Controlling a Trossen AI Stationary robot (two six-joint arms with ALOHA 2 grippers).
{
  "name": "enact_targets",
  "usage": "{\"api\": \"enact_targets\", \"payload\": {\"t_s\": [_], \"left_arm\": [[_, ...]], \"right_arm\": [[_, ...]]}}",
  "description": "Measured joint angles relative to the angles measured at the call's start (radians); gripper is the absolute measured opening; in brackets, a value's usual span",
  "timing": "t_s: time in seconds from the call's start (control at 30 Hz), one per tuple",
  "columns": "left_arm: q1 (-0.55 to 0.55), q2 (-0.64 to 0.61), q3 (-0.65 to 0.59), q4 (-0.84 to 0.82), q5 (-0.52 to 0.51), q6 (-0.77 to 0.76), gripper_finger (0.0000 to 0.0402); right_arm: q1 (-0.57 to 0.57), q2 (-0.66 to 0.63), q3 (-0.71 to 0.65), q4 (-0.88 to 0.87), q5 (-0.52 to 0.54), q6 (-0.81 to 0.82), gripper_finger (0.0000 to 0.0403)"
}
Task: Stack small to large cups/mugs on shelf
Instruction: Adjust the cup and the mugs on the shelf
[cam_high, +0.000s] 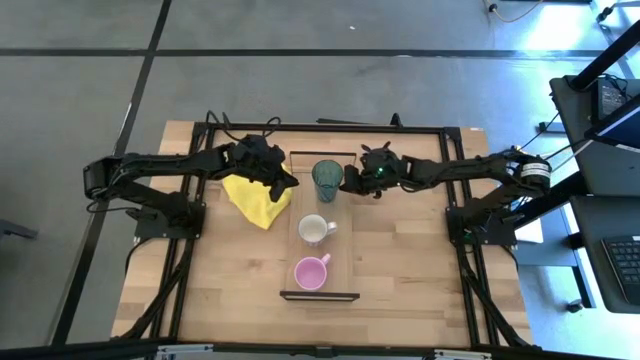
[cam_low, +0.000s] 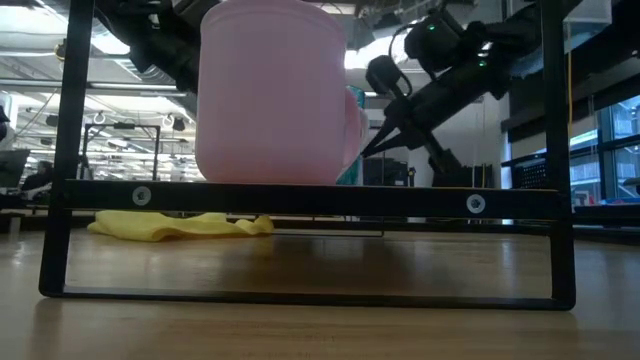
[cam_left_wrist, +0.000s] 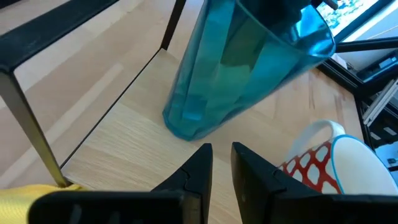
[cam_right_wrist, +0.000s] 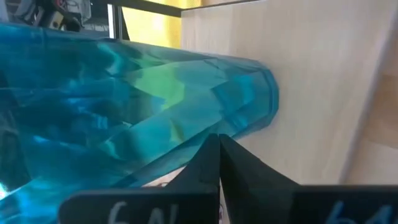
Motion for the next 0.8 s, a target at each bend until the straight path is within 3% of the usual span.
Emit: {"api": "enact_targets", "payload": {"t_s": [0.53, 0.8], "left_arm": [[0.0, -0.001, 0.0, -0.014, -0.002, 0.004, 0.0055], [0.0, -0.017, 0.0, -0.071, -0.024, 0.037, 0.0055]], "right_arm": [[0.0, 0.126, 0.12, 0.0, -0.044, -0.056, 0.0004], [0.001, 0.098, 0.12, -0.024, -0.019, -0.086, 0.0004]]}}
